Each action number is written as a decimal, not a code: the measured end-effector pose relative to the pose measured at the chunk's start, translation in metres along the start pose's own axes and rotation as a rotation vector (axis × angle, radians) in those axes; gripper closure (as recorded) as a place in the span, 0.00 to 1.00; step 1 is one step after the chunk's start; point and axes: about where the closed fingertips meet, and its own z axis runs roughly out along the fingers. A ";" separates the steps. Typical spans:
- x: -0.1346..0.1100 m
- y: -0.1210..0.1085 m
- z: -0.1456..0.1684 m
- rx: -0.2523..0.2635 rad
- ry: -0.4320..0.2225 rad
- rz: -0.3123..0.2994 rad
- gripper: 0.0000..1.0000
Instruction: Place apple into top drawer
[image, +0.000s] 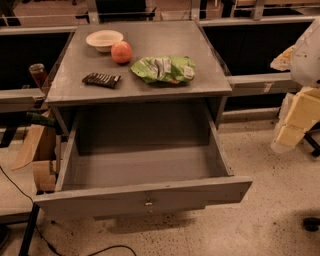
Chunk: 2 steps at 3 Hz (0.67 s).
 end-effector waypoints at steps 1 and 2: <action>0.000 0.000 0.000 0.000 0.000 0.000 0.00; -0.019 -0.013 -0.003 0.031 -0.035 -0.025 0.00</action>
Offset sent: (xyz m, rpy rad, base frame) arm 0.0368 0.0330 0.0185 0.0446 -0.0832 0.0643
